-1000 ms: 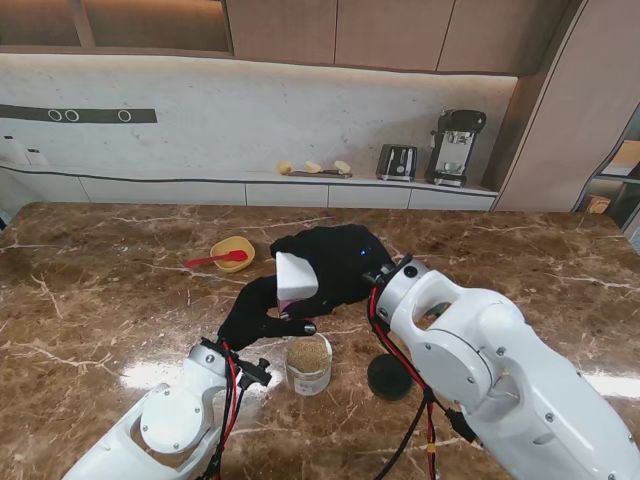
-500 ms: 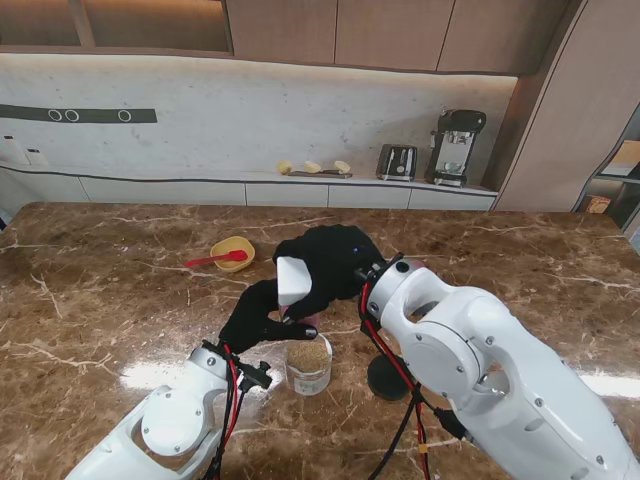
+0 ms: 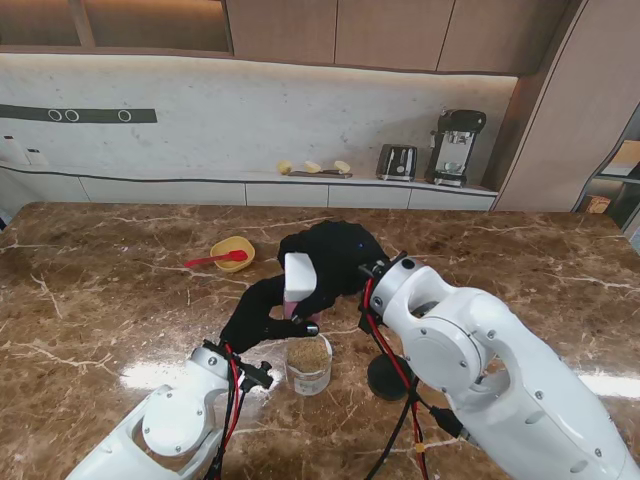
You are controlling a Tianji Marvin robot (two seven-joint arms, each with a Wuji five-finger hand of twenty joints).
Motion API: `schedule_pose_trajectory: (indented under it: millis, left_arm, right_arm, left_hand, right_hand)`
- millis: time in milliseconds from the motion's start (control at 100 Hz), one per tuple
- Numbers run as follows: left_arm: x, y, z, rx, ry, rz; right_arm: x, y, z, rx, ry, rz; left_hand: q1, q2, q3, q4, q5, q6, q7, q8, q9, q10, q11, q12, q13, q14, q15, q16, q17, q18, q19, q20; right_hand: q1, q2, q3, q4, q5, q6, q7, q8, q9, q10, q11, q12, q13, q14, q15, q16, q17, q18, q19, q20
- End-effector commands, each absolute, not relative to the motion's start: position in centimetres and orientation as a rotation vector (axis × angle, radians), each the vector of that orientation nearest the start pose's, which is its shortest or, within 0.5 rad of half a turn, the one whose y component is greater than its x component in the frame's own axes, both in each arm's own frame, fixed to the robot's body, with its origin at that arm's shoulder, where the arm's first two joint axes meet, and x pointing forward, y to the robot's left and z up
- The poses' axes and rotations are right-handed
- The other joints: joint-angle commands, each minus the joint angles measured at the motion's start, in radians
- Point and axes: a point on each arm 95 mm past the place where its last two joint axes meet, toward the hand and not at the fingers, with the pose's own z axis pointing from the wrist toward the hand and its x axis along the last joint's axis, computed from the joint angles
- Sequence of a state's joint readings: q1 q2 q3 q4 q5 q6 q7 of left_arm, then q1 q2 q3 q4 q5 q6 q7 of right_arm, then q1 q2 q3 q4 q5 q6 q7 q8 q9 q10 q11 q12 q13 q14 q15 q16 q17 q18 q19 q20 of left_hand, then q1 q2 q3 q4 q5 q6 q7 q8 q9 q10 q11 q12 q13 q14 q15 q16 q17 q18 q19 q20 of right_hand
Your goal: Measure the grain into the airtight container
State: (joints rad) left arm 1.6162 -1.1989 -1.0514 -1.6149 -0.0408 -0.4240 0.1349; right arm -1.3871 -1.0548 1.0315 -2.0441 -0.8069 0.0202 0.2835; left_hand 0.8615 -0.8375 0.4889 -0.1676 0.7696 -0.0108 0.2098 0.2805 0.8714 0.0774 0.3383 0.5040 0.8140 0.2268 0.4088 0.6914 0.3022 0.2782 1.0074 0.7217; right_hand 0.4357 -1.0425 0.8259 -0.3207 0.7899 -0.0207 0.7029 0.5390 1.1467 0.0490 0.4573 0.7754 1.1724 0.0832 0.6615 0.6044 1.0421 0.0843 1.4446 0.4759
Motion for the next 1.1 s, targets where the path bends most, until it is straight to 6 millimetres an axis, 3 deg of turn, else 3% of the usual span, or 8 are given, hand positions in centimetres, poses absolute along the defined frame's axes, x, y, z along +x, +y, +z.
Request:
schedule_pose_trajectory:
  millis: [0,50,100,370,600,780,930,1090]
  left_arm:
    - [35.9,-8.9,-31.5,-1.890,0.720,-2.636]
    - [35.9,-8.8,-31.5,-1.882,0.747,-2.620]
    - [36.0,-8.8,-31.6,-1.871,0.767,-2.610]
    - [36.3,-8.1,-31.4,-1.826,0.812,-2.593]
    - [36.6,-6.2,-30.6,-1.781,0.896,-2.530]
    - [36.6,-4.3,-30.2,-1.753,0.933,-2.464]
    - [36.6,-2.8,-30.3,-1.718,0.985,-2.388]
    - [36.8,-1.8,-31.0,-1.705,1.035,-2.318]
  right_arm:
    - [36.4,12.1,-16.7,0.979,1.693,1.883]
    - [36.4,11.9,-16.5,0.982,1.679,1.883]
    - [36.4,11.7,-16.3,0.985,1.665,1.882]
    - [36.3,10.0,-15.0,1.008,1.582,1.870]
    - [36.3,6.4,-13.8,1.044,1.498,1.791]
    - [36.8,2.1,-13.5,1.111,1.425,1.658]
    - [37.9,-1.4,-14.7,1.187,1.378,1.534]
    - [39.8,-5.1,-17.2,1.250,1.326,1.372]
  left_hand:
    - [-0.018,0.272,0.139,0.038,-0.011,-0.105,0.507,-0.002,-0.082,-0.049,0.026,-0.094,-0.099,-0.068,-0.097,-0.080,-0.100,-0.028,-0.076,-0.036]
    - [-0.117,0.274,0.199,0.042,-0.037,-0.086,0.389,0.015,-0.149,-0.063,-0.015,-0.136,-0.200,-0.089,-0.167,-0.162,-0.195,-0.034,-0.159,-0.063]
    - [-0.215,0.279,0.246,0.080,-0.074,-0.068,0.309,0.018,-0.211,-0.070,-0.047,-0.164,-0.274,-0.101,-0.210,-0.207,-0.243,-0.045,-0.215,-0.082]
    - [-0.317,0.244,-0.017,0.062,-0.230,-0.028,0.092,-0.055,-0.420,-0.087,-0.119,-0.245,-0.523,-0.136,-0.294,-0.315,-0.378,-0.105,-0.487,-0.164]
    - [-0.304,0.291,-0.164,0.079,-0.239,-0.017,0.052,-0.077,-0.459,-0.092,-0.122,-0.278,-0.558,-0.152,-0.296,-0.334,-0.375,-0.132,-0.545,-0.140]
    - [-0.297,0.310,-0.177,0.084,-0.235,-0.016,0.055,-0.075,-0.461,-0.091,-0.124,-0.278,-0.559,-0.154,-0.298,-0.335,-0.372,-0.146,-0.551,-0.140]
    - [-0.272,0.353,-0.270,0.105,-0.231,-0.008,0.043,-0.078,-0.473,-0.091,-0.127,-0.285,-0.558,-0.160,-0.298,-0.336,-0.355,-0.174,-0.555,-0.175]
    - [-0.255,0.391,-0.338,0.117,-0.228,-0.007,0.042,-0.075,-0.474,-0.085,-0.126,-0.287,-0.536,-0.127,-0.283,-0.329,-0.306,-0.172,-0.397,-0.120]
  right_hand:
    - [0.244,0.116,0.286,0.023,0.156,-0.213,0.254,0.037,0.131,-0.128,0.098,0.027,0.149,-0.161,0.225,0.082,0.059,-0.119,0.049,-0.002]
    - [0.244,0.118,0.286,0.023,0.156,-0.213,0.255,0.036,0.131,-0.128,0.098,0.027,0.149,-0.161,0.225,0.081,0.059,-0.118,0.048,-0.002]
    - [0.244,0.119,0.286,0.023,0.156,-0.213,0.255,0.036,0.131,-0.128,0.098,0.028,0.149,-0.161,0.226,0.080,0.059,-0.118,0.048,-0.002]
    - [0.243,0.129,0.291,0.026,0.154,-0.211,0.259,0.034,0.129,-0.128,0.097,0.029,0.148,-0.159,0.225,0.076,0.057,-0.115,0.044,-0.003]
    - [0.243,0.134,0.291,0.027,0.152,-0.210,0.261,0.033,0.128,-0.127,0.097,0.031,0.148,-0.158,0.224,0.073,0.056,-0.113,0.041,-0.004]
    - [0.243,0.141,0.291,0.029,0.150,-0.208,0.260,0.031,0.126,-0.127,0.095,0.032,0.146,-0.155,0.221,0.070,0.054,-0.109,0.037,-0.004]
    - [0.244,0.142,0.290,0.030,0.150,-0.211,0.259,0.029,0.125,-0.126,0.094,0.032,0.146,-0.155,0.218,0.067,0.054,-0.104,0.035,-0.004]
    - [0.239,0.145,0.294,0.030,0.150,-0.218,0.260,0.029,0.125,-0.127,0.093,0.033,0.145,-0.156,0.215,0.065,0.050,-0.099,0.029,-0.006]
